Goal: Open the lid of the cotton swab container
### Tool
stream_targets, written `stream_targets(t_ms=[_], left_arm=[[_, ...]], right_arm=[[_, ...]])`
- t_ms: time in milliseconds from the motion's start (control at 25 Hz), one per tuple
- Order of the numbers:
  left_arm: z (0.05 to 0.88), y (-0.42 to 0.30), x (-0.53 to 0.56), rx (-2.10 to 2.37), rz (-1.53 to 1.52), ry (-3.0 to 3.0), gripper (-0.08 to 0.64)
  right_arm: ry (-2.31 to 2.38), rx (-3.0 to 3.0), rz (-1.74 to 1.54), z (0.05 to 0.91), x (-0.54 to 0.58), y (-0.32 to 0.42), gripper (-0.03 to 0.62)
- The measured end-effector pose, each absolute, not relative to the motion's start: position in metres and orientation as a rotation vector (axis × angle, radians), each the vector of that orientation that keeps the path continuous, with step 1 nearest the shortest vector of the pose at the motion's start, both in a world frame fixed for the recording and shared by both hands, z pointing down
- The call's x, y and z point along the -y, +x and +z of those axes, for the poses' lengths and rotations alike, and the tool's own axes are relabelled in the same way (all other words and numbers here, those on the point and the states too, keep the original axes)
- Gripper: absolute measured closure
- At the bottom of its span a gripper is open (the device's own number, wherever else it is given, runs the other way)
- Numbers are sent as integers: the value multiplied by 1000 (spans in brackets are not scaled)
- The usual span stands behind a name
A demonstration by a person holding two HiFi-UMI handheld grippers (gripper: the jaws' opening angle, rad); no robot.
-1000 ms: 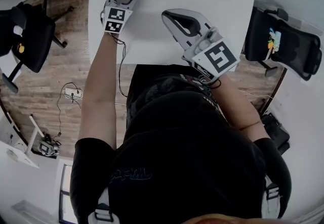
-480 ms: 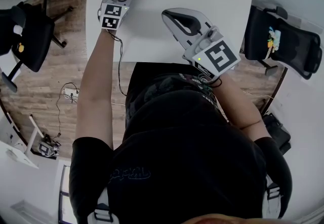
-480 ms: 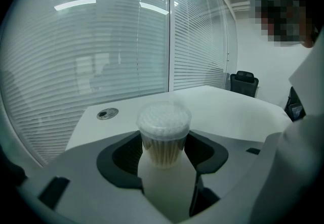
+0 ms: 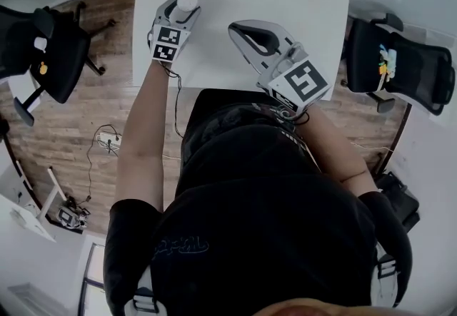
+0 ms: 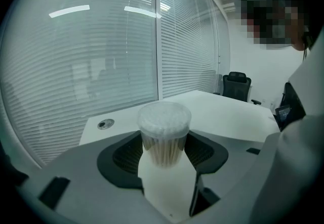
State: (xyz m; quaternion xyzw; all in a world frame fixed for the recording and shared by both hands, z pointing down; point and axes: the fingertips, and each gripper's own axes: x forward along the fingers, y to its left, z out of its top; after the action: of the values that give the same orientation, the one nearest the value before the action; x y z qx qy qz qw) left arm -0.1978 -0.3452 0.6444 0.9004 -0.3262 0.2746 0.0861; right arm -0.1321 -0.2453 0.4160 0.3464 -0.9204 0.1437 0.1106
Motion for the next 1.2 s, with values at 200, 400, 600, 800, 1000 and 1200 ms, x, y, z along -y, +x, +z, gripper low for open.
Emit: stream_targets(t_ms=[200,400,600,800,1000,1200], left_arm=[[631,-200,331,952,848,2710,298],[612,-196,319,906,785,2687,298],[597,-188,297,835,804,2711,298],[586,-175,273,804,848,2737,298],[577,-167,257,850,837,2715,298],[567,-150,236,878,811,2703,298]], right_arm=[[1039,2721,389,403,237,-131,571],[1064,2717,325,387,229,-128,571],[1066,2704,314,385,217,-119,571],[946,2715,328,393,202,-112,571],[837,2739,332,394,187,-105,571],[724,2751,310,395,171,-95,571]])
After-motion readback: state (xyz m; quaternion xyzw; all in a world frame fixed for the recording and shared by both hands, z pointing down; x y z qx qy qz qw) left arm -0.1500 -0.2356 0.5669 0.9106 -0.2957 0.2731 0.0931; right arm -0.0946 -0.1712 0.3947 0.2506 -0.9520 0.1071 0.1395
